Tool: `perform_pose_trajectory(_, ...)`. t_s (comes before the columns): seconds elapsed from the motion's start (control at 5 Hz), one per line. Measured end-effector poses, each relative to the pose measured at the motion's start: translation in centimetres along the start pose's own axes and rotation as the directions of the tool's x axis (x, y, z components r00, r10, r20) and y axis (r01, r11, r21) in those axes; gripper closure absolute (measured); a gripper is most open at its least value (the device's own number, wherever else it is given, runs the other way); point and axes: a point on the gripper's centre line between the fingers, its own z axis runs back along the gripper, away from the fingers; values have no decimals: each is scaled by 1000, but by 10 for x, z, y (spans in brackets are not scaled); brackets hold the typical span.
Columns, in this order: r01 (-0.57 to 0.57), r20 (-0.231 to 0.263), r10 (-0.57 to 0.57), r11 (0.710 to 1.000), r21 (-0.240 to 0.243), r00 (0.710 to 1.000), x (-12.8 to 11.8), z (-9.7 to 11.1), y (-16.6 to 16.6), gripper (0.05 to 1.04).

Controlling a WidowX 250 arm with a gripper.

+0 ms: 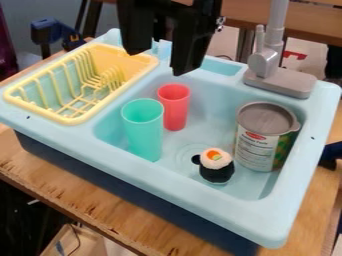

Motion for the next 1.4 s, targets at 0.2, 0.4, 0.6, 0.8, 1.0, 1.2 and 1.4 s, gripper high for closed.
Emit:
perform_pose_trajectory(0.2,6,-26,-6,1000,1,1000,1,-7,-1,83)
perform_pose_trajectory(0.4,31,20,-31,1000,-2,999,12,-19,0,83)
perform_pose_trajectory(0.6,6,13,-6,1000,-7,1000,19,-35,16,83)
perform_pose_trajectory(0.8,9,18,-9,1000,-20,1000,27,-49,25,83)
perform_pose_trajectory(1.0,6,-1,-6,999,-34,1000,33,-60,29,83)
perform_pose_trajectory(1.2,17,-37,-18,999,-38,999,33,-71,29,83)
perform_pose_trajectory(1.4,17,-94,-22,998,-57,995,31,-92,26,83)
